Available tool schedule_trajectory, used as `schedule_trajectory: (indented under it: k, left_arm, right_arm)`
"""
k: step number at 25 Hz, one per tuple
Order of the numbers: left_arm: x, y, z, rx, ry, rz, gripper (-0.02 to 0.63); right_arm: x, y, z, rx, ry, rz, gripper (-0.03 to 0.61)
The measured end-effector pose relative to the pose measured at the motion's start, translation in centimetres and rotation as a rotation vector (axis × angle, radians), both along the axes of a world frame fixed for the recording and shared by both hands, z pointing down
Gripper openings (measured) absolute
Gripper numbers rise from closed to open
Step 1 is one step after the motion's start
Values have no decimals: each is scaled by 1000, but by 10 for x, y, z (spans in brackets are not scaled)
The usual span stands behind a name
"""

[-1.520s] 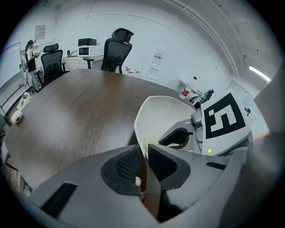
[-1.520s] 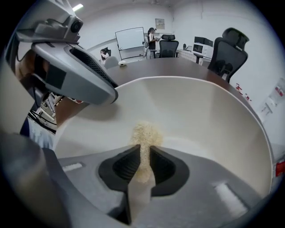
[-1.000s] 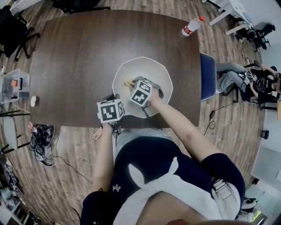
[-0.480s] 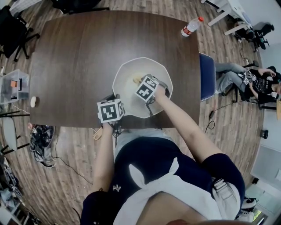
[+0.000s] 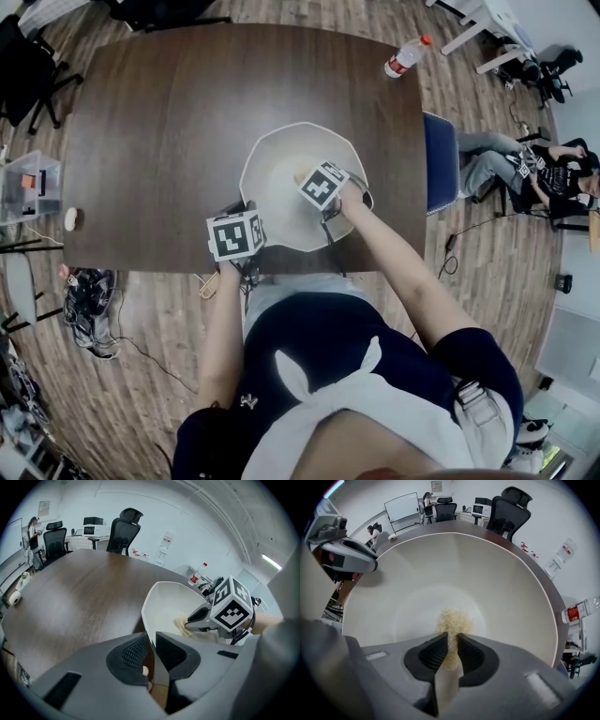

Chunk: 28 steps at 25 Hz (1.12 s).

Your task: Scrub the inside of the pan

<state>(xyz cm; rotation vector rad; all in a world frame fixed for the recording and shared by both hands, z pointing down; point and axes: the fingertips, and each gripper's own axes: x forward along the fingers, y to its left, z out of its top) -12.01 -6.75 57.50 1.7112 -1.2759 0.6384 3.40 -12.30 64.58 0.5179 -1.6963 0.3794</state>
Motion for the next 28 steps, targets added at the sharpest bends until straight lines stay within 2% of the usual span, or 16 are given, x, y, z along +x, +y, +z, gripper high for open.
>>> schedule_trajectory:
  k: [2,10,16,24,28]
  left_arm:
    - [0,0,1,-1,4,-1,64]
    - [-2,1,3,-3,5,-3,64]
    - [1,2,3,1,2,-4,63]
    - [1,3,4,-2,4,-12,64]
    - [-1,4,3,0,-3,-9,64]
  right_arm:
    - [1,7,1,-25,-9,39,60]
    - [-17,29,3,-40,-64,74,61]
    - [-36,29,-1,23,-75,-7,61]
    - [-42,16,1,97,-46,-36,63]
    - [-44,15,-3,87,-88,-22,74]
